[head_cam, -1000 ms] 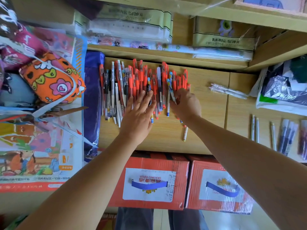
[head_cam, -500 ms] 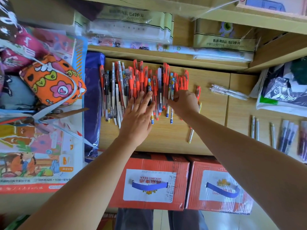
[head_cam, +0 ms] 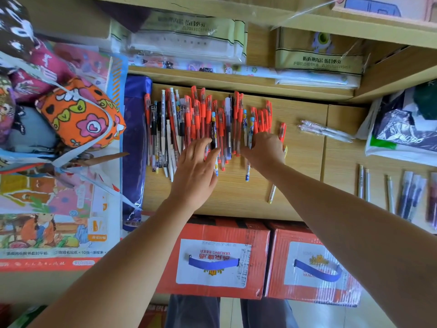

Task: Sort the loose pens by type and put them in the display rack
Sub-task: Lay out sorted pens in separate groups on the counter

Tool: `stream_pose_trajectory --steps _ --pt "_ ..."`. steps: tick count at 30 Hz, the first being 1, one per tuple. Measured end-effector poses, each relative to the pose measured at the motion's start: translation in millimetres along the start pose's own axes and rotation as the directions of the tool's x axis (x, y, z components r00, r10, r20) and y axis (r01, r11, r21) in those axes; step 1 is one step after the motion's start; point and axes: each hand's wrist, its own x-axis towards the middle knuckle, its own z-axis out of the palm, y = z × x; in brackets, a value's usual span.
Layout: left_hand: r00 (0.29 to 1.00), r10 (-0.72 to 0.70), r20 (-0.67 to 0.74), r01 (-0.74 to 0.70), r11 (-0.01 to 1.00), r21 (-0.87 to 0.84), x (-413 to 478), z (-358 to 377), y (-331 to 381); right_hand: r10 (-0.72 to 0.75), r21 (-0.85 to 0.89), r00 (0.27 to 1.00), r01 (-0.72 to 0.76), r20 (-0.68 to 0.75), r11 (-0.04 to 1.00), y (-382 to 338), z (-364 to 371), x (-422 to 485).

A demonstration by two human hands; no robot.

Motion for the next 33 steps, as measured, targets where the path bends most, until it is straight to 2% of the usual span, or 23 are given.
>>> stream_pose_trajectory --steps 2,4,6,9,12,14,17,18,21,23,28,33 --pt "0.999 -0.032 -0.037 0.029 0.997 -0.071 1.5 -2.5 0.4 -0.058 0.119 0.998 0.062 -0.039 0.991 4.2 -3.1 -3.5" --pt "0.991 -0.126 -0.037 0.112 0.958 -0.265 3.7 -5.2 1.5 -0.172 0.222 0.985 0.168 0.0 0.96 5.7 -10.0 -11.5" --pt "0.966 -0.259 0.018 0.231 0.829 -0.51 7.8 -11.7 6.4 -0.29 0.247 0.95 0.256 0.115 0.935 2.8 -16.4 -20.8" --pt "0.92 -0.345 0.184 0.364 0.585 -0.724 18.2 -27.8 22.7 -0.397 0.208 0.867 0.347 0.301 0.915 -8.5 -21.9 -33.4" --pt "0.859 -0.376 0.347 0.482 0.368 -0.795 23.6 -34.9 31.5 -0.46 0.228 0.803 0.401 0.378 0.887 -22.3 -21.2 -42.4" --pt "0.824 -0.431 0.368 0.515 0.297 -0.804 22.6 -33.1 26.4 -0.479 0.268 0.787 0.401 0.39 0.876 -29.3 -21.4 -45.0" --pt "0.779 -0.51 0.365 0.554 0.286 -0.782 17.0 -32.4 16.1 -0.459 0.35 0.788 0.329 0.41 0.877 -37.0 -23.1 -45.5" --pt "0.768 -0.529 0.361 0.562 0.286 -0.776 15.0 -33.6 12.8 -0.439 0.343 0.815 0.317 0.379 0.884 -38.1 -23.2 -44.0" --pt "0.757 -0.561 0.335 0.586 0.356 -0.728 6.5 -33.5 -0.9 -0.338 0.203 0.926 0.303 0.168 0.931 -37.7 -17.6 -35.8" --pt "0.751 -0.578 0.318 0.597 0.39 -0.701 0.5 -29.5 -10.1 -0.267 0.13 0.957 0.253 0.113 0.959 -38.7 -7.6 -31.5" --pt "0.781 -0.545 0.305 0.581 0.457 -0.674 -9.7 -26.7 -15.1 -0.19 -0.031 0.98 0.192 0.057 0.981 -44.3 24.8 -25.1" --pt "0.805 -0.51 0.302 0.56 0.486 -0.671 -11.7 -23.3 -18.3 -0.133 -0.047 0.987 0.137 0.086 0.989 -46.2 32.2 -19.6"
